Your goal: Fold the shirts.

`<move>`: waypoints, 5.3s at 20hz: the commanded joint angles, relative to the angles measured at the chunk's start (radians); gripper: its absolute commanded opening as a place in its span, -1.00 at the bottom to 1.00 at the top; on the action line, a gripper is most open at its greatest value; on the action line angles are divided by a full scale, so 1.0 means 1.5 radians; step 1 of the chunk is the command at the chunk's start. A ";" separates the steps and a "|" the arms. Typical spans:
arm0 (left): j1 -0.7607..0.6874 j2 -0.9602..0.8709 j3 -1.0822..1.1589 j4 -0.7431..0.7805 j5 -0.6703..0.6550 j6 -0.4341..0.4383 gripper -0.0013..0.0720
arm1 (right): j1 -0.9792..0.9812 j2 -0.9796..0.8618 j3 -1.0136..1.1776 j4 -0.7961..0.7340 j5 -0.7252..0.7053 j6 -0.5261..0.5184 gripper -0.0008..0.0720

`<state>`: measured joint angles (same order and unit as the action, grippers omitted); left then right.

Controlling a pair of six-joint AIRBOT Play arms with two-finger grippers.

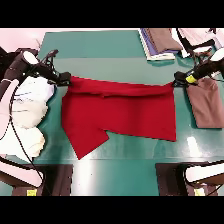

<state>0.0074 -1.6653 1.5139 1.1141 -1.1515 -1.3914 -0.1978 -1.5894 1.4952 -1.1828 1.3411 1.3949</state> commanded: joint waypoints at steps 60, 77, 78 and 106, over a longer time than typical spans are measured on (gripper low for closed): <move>-0.045 0.634 -0.519 0.043 -0.009 -0.113 -0.89 | -0.041 0.442 -0.396 -0.048 0.055 -0.040 -0.94; -0.045 0.321 -0.305 0.049 0.169 -0.104 0.34 | -0.060 0.025 -0.049 0.101 -0.007 -0.067 0.26; -0.045 0.321 -0.288 0.049 0.151 -0.103 0.34 | -0.077 0.025 -0.061 0.103 0.007 -0.084 0.26; -0.371 -0.094 -0.013 -0.105 0.250 -0.102 -0.89 | 0.044 0.103 0.071 0.353 0.102 -0.131 -0.94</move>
<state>-0.5140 -1.7222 1.4284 0.9623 -0.7685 -1.5448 -0.2012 -1.4998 1.5330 -0.6960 1.4837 1.1648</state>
